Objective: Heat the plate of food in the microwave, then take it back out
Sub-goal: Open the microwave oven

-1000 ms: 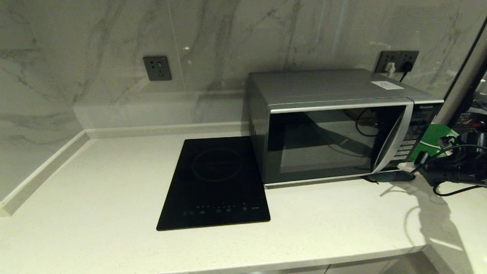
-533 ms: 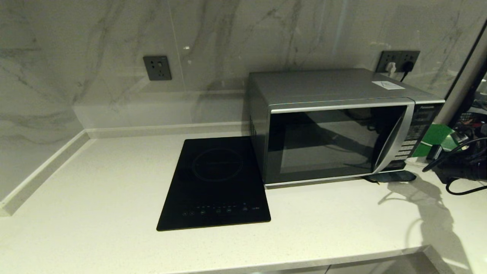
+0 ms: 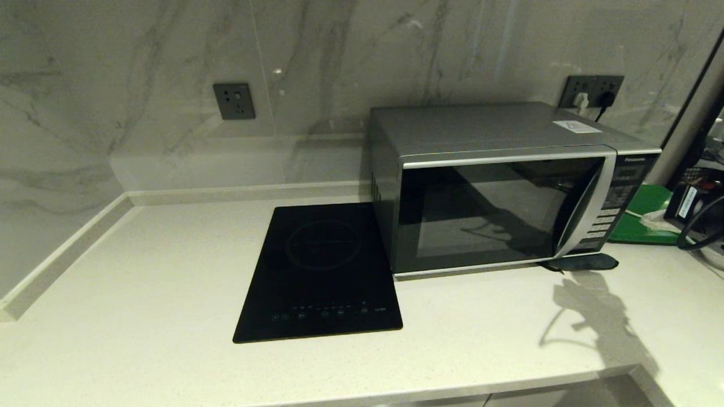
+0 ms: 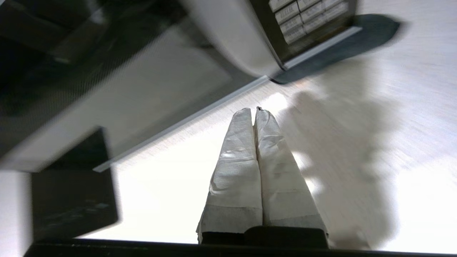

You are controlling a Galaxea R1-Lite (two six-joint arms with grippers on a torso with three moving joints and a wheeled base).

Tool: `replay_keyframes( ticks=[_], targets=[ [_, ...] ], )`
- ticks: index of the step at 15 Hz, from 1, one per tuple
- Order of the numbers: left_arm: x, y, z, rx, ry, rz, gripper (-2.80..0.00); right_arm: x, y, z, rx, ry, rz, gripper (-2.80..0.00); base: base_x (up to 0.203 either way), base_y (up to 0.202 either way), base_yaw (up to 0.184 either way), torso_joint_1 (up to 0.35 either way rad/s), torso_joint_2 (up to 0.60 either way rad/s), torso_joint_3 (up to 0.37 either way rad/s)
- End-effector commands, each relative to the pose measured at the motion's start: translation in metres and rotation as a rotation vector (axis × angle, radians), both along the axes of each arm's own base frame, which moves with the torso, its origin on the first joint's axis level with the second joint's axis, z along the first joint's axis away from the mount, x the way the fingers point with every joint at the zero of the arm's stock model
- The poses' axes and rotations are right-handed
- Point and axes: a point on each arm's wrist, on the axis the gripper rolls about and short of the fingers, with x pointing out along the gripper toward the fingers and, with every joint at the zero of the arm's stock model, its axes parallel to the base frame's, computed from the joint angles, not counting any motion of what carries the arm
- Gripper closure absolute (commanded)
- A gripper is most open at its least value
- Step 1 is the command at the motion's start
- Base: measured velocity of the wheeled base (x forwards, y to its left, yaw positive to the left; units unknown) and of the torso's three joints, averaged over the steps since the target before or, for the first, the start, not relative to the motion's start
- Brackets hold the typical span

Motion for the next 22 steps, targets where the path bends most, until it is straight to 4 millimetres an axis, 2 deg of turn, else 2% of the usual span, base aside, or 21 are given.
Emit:
replay_keyframes(
  ticks=[1, 3, 6, 8, 11, 15, 19, 22],
  targets=[
    [0.000, 0.000, 0.000, -0.001, 0.000, 0.001, 0.00, -0.074, 0.039, 0.047, -0.164, -0.157, -0.087, 0.00, 0.000, 0.000, 0.000, 0.000, 0.00, 0.000],
    [0.000, 0.000, 0.000, -0.001, 0.000, 0.001, 0.00, -0.129, 0.051, 0.053, -0.246, -0.237, -0.092, 0.00, 0.000, 0.000, 0.000, 0.000, 0.00, 0.000],
    [0.000, 0.000, 0.000, -0.001, 0.000, 0.001, 0.00, -0.206, 0.056, 0.032, -0.307, -0.339, -0.104, 0.00, 0.000, 0.000, 0.000, 0.000, 0.00, 0.000],
    [0.000, 0.000, 0.000, -0.001, 0.000, 0.001, 0.00, -0.246, 0.057, 0.011, -0.318, -0.404, -0.098, 0.00, 0.000, 0.000, 0.000, 0.000, 0.00, 0.000],
    [0.000, 0.000, 0.000, -0.001, 0.000, 0.001, 0.00, -0.289, 0.055, -0.020, -0.312, -0.443, -0.089, 0.00, 0.000, 0.000, 0.000, 0.000, 0.00, 0.000],
    [0.000, 0.000, 0.000, -0.001, 0.000, 0.001, 0.00, -0.320, 0.056, -0.052, -0.307, -0.526, -0.087, 0.00, 0.000, 0.000, 0.000, 0.000, 0.00, 0.000],
    [0.000, 0.000, 0.000, -0.001, 0.000, 0.001, 0.00, -0.322, 0.058, -0.092, -0.356, -0.510, -0.041, 0.00, 0.000, 0.000, 0.000, 0.000, 0.00, 0.000],
    [0.000, 0.000, 0.000, -0.001, 0.000, 0.001, 0.00, -0.322, 0.059, -0.105, -0.355, -0.513, 0.004, 0.00, 0.000, 0.000, 0.000, 0.000, 0.00, 0.000]
  ],
)
